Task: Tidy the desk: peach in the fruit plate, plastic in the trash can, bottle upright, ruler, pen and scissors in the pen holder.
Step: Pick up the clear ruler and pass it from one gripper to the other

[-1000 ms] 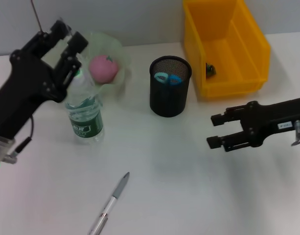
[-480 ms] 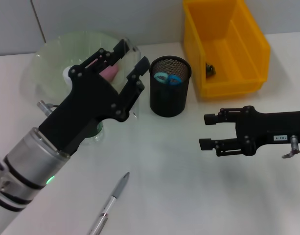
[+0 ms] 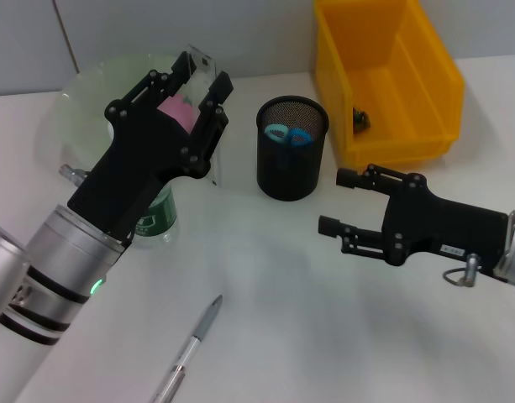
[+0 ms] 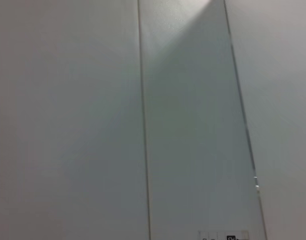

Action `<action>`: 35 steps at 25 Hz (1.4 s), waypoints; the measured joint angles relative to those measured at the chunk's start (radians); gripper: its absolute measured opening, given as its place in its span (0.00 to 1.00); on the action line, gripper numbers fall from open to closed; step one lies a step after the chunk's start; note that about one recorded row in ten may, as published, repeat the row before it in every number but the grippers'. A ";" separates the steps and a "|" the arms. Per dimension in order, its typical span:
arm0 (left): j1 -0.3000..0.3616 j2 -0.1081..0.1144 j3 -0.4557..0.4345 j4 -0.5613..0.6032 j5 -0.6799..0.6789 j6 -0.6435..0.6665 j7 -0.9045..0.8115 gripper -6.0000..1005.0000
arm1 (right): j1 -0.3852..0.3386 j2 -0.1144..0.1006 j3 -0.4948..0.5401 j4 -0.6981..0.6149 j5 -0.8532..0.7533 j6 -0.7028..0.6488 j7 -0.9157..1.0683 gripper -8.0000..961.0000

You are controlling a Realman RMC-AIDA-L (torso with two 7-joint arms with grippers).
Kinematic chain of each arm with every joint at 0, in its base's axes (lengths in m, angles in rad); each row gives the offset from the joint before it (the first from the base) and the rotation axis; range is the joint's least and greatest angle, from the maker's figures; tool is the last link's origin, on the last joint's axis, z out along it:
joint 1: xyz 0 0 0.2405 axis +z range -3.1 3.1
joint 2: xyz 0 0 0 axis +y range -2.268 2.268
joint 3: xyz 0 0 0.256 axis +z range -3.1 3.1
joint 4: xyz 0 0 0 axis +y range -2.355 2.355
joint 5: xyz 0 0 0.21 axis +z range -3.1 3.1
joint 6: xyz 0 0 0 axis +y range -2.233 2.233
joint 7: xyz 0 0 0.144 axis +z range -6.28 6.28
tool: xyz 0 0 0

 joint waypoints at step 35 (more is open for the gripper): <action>-0.030 0.000 0.207 0.099 -0.274 -0.049 0.237 0.40 | 0.193 0.013 0.183 0.647 0.221 0.152 -0.573 0.78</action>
